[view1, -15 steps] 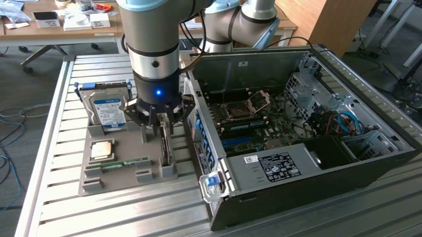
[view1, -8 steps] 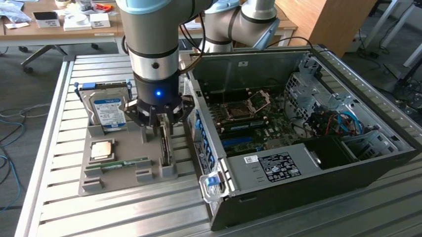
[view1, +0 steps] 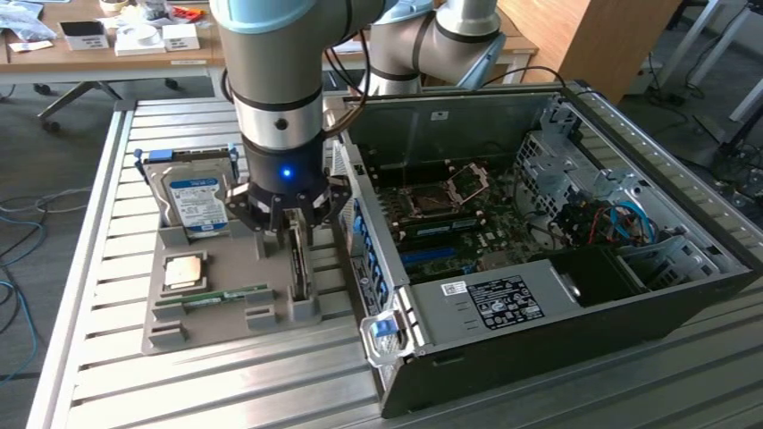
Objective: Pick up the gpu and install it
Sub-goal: 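Pick up the gpu and move the gpu toward the slot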
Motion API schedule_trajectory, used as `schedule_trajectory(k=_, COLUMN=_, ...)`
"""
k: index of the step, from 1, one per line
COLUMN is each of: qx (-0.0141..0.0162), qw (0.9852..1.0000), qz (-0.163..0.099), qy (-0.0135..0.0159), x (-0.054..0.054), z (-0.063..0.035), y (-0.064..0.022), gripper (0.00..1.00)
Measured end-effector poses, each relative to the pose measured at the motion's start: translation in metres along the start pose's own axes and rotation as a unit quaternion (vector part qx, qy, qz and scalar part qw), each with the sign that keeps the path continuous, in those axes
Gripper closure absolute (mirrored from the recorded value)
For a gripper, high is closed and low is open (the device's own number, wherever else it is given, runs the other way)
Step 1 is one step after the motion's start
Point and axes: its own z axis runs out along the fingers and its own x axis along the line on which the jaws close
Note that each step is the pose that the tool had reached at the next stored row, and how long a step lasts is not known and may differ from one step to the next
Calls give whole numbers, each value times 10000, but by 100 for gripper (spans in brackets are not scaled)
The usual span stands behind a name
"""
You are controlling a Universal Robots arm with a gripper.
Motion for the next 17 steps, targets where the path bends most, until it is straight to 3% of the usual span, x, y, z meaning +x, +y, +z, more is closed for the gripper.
schedule_trajectory(k=17, qx=-11, qw=10000, qz=0, qy=0, x=4, z=80, y=24, gripper=58)
